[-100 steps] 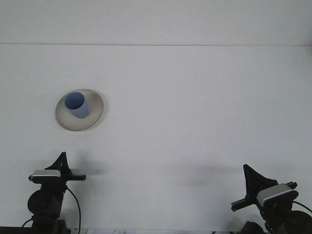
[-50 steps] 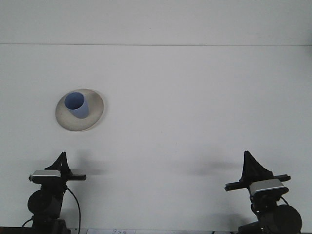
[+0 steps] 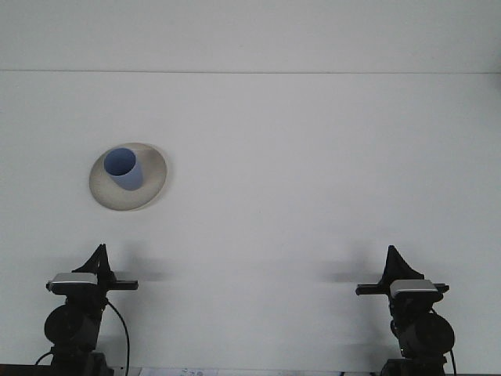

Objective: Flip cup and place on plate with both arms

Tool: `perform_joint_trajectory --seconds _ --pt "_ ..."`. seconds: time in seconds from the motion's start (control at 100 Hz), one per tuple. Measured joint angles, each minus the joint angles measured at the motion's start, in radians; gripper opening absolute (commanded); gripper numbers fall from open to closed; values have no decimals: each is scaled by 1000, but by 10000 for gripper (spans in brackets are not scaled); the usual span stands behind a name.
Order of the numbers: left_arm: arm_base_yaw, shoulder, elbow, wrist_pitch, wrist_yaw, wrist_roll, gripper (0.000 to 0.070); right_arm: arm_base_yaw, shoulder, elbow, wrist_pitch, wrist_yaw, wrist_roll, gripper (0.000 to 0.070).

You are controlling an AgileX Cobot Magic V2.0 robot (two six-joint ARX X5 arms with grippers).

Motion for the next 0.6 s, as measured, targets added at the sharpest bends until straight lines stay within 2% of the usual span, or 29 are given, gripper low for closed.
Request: perform_joint_trajectory --seconds 0.6 --pt "0 0 0 0 0 0 15 -4 0 0 8 1 1 7"
